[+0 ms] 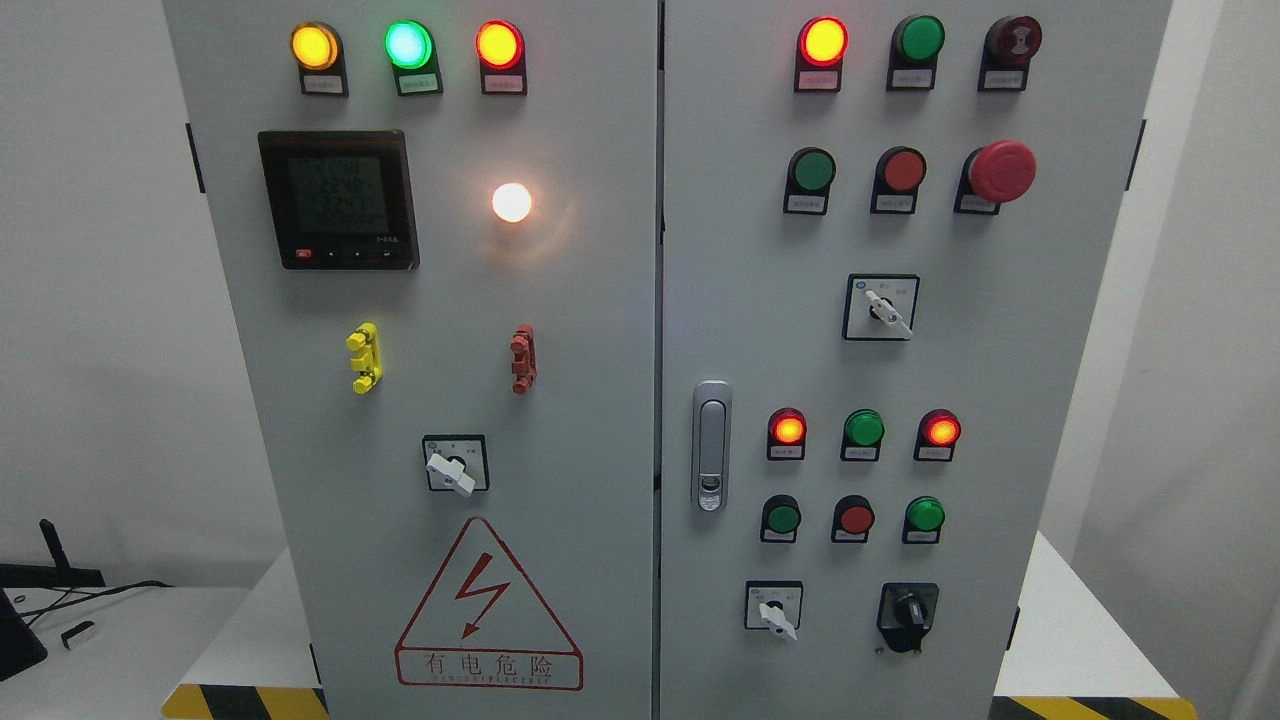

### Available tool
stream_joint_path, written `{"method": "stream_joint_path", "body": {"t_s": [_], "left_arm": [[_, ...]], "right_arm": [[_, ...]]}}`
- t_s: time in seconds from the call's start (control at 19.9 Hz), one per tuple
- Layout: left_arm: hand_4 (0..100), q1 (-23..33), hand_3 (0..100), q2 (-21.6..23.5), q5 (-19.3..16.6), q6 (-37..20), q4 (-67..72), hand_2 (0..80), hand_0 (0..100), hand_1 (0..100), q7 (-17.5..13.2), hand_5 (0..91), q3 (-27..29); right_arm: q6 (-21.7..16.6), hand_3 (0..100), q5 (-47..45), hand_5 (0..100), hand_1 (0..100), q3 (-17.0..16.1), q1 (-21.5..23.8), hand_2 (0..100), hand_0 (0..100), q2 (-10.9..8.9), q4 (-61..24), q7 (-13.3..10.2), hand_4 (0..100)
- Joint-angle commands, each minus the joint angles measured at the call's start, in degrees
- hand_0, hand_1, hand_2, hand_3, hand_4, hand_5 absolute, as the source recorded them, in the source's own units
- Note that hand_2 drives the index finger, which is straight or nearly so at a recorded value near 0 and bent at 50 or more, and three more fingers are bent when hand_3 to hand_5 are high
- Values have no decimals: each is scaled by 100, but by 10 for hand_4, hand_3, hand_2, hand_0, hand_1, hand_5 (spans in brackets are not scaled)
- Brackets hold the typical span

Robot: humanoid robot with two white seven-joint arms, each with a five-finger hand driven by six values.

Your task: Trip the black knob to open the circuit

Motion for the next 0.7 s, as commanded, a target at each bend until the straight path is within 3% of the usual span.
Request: {"method": "stream_joint_path", "body": {"t_s": [0.0, 0.25, 0.45, 0.65], "left_arm": [[0, 0, 0, -7, -176, -5, 0, 0, 120, 389, 5, 0, 0], [0, 0, 0, 2, -176, -5, 0, 0, 120, 389, 5, 0, 0], [0, 0, 0, -7, -176, -5, 0, 0, 120, 389, 5, 0, 0], [0, 0, 0, -7, -176, -5, 0, 0, 120, 389, 5, 0, 0]], "right_arm": [[84, 619, -6, 489, 583, -220, -11, 410, 177, -176, -1853, -21, 592], [128, 626, -15, 497, 587, -307, -336, 417, 188, -318, -1906, -39, 596], [698, 632, -33, 508, 589, -536, -915, 422, 189, -318, -2056, -39, 599], [1296, 642, -235, 518, 588, -562, -1531, 428, 192, -423, -2187, -39, 605]]}}
